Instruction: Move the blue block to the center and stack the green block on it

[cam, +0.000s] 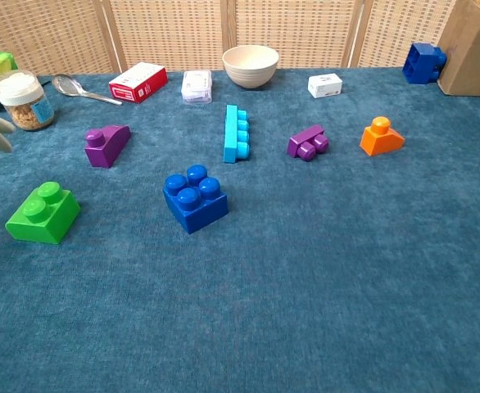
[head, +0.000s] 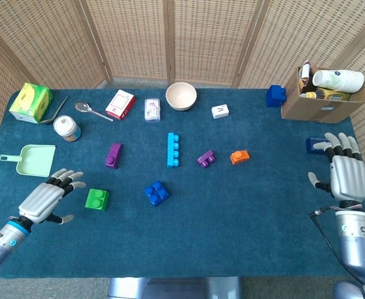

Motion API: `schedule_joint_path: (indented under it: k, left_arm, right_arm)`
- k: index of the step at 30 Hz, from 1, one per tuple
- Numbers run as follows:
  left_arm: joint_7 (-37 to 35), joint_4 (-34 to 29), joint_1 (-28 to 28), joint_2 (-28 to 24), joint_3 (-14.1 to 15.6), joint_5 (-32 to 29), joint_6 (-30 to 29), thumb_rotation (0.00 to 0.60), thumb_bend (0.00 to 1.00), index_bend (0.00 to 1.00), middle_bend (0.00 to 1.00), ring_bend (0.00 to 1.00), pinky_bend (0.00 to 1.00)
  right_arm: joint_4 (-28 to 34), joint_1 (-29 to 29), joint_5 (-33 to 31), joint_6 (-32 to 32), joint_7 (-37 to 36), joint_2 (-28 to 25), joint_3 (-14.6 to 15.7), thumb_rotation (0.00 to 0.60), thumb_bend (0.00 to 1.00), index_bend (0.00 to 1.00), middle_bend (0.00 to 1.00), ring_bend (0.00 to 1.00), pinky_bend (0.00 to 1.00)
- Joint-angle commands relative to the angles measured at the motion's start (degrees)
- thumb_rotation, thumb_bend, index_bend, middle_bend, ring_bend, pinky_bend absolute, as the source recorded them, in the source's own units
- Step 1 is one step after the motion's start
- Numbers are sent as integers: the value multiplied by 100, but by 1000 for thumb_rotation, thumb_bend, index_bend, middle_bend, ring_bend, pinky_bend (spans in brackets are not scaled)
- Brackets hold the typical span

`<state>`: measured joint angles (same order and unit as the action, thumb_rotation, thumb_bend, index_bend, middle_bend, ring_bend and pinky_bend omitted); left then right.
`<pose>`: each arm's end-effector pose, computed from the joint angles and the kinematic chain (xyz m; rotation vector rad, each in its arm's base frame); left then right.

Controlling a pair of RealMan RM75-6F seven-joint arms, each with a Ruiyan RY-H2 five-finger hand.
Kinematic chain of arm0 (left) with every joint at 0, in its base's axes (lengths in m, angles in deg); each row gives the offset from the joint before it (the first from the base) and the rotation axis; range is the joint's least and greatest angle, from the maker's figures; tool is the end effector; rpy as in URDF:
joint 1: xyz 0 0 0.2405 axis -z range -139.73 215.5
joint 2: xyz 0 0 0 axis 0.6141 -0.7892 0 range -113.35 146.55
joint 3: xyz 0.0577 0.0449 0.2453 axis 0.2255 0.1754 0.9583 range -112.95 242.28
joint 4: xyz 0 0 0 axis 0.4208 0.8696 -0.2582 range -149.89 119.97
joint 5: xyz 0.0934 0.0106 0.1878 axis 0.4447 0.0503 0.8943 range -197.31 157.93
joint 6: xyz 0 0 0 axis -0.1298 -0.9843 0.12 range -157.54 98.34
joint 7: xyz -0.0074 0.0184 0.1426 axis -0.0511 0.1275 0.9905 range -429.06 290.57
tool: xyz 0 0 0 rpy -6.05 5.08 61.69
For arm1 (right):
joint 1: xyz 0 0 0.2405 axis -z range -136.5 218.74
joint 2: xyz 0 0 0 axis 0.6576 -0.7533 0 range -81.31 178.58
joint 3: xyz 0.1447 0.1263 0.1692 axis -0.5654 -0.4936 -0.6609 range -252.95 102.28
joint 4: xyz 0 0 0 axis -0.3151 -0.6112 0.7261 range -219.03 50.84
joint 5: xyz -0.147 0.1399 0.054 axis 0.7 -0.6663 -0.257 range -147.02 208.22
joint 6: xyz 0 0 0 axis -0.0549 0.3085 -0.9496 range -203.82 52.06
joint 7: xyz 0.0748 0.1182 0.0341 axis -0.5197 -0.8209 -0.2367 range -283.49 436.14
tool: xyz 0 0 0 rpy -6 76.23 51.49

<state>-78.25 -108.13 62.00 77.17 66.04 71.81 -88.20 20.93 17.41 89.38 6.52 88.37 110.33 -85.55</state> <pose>-0.2698 0.2479 0.1067 -1.9111 -1.0823 -0.8024 -0.2439 -0.2849 0.1783 1.2059 -0.9222 0.9548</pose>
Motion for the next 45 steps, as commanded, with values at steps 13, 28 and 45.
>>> schedule_joint_path:
  k: [13,28,45]
  left_arm:
    - [69,465,337,699,-76,-562,601,600,265,198,65,0,0]
    - [-214,691,584,890,-91,-700,864,600,265,197,64,0,0]
    - [-523,988,867,1116,-82,-839,1245,600,266,317,79,0,0]
  right_arm:
    - [106,326,109,13,-78,-34,-97,600,229,296,156,0,0]
    - [196,510,125,-33,-113,-88,-247,600,230,290,156,0,0]
    - [237,708,162,17,-83,-98,-327,600,231,290,156,0,0]
